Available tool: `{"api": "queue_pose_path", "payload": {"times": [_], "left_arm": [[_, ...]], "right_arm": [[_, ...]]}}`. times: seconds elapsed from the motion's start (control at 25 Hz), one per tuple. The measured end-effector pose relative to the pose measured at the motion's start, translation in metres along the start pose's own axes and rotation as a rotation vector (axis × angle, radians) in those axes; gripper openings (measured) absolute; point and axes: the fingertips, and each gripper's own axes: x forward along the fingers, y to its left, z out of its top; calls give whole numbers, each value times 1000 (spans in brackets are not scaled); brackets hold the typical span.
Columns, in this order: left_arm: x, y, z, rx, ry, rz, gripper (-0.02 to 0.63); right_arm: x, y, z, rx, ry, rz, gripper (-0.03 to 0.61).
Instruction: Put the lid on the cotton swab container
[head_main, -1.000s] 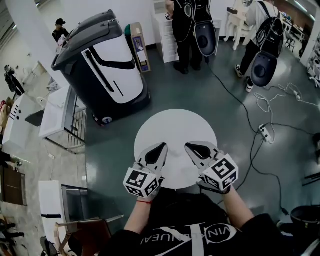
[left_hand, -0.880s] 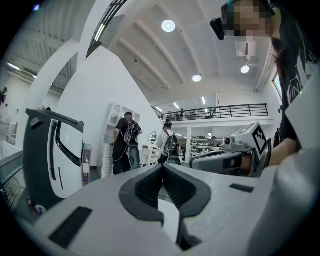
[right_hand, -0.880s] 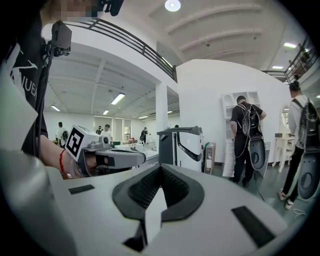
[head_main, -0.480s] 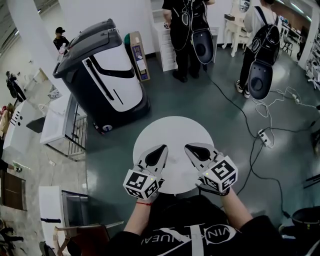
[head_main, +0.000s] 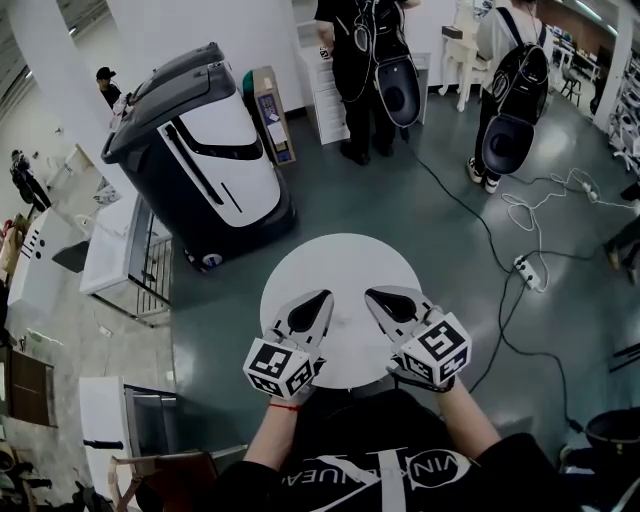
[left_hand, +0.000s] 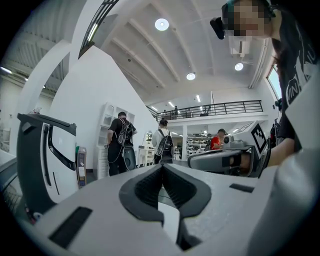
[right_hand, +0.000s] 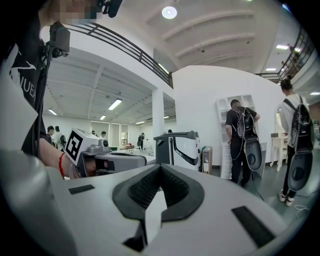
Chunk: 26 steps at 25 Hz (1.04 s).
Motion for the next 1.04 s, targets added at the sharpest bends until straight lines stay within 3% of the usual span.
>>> {"api": "queue_pose_path", "payload": {"times": [0.64,1.04], "left_arm": [[-8,10,-8,-16,38,69,9],[-1,23,-14,-22,58,83,9]], "right_arm": [[12,3,-7,49,3,69,3],[31,9,-17,0,58,116,3]]}}
